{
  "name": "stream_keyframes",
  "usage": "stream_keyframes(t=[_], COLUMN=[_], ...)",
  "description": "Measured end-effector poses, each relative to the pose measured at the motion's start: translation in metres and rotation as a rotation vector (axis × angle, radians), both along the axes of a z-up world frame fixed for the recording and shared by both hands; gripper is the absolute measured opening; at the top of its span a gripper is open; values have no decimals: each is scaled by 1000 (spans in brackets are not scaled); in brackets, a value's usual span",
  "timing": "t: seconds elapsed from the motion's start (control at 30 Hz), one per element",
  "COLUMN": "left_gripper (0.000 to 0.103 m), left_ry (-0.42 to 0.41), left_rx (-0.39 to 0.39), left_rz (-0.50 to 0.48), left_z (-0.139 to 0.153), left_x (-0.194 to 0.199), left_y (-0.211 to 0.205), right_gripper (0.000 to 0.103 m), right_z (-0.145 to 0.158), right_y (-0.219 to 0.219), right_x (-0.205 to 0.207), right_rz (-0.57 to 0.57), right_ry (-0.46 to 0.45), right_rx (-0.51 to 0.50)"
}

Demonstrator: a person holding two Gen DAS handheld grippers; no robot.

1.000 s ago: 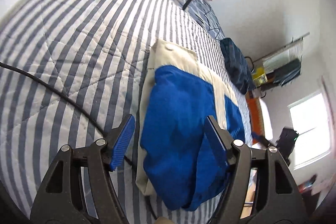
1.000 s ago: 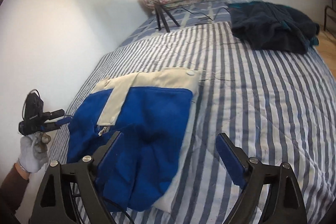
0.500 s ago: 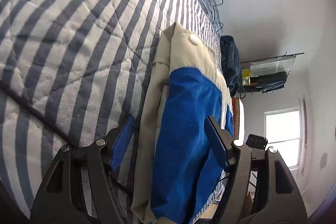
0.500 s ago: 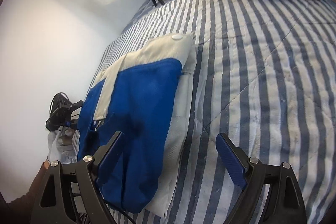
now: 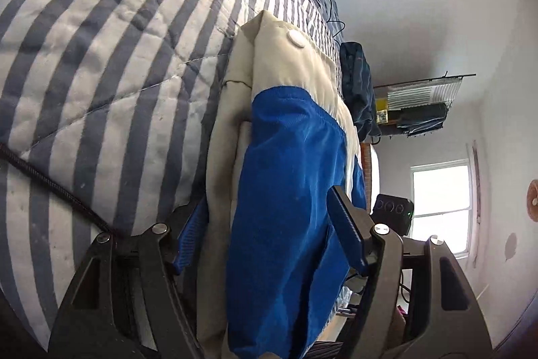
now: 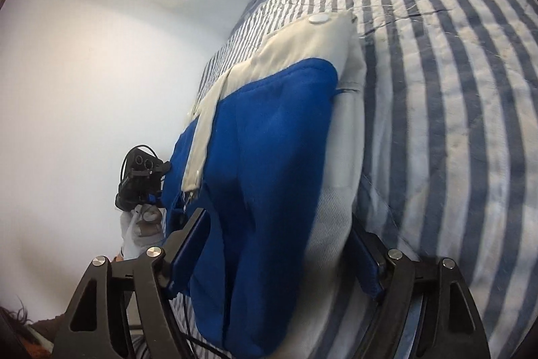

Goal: Fold large clothes

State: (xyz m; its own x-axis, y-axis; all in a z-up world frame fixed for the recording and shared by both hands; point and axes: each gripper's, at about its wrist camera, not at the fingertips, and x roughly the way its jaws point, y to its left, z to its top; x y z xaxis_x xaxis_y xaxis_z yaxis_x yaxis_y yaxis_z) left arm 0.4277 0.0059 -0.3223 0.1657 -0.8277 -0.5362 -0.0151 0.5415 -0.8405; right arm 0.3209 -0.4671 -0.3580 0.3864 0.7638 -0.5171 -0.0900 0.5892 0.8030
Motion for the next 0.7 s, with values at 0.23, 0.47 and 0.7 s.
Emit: stream_keyframes(t=[0.23,0.47,0.7], left_gripper=[50,31,29], left_ry=[-64,-153,-186], left_rx=[124,191,205], left_rz=[-42,-35,-71], left_z=[16,41,50], left_x=[1,-16,-23], left_y=[-27,-32,-57], right_gripper=[51,31,27], right_z=[1,38,70], right_y=[16,33,46], right_x=[14,3,-5], right_rz=[-18,-5,10], right_ry=[7,-82,-132], right_rx=[-32,-146,-265])
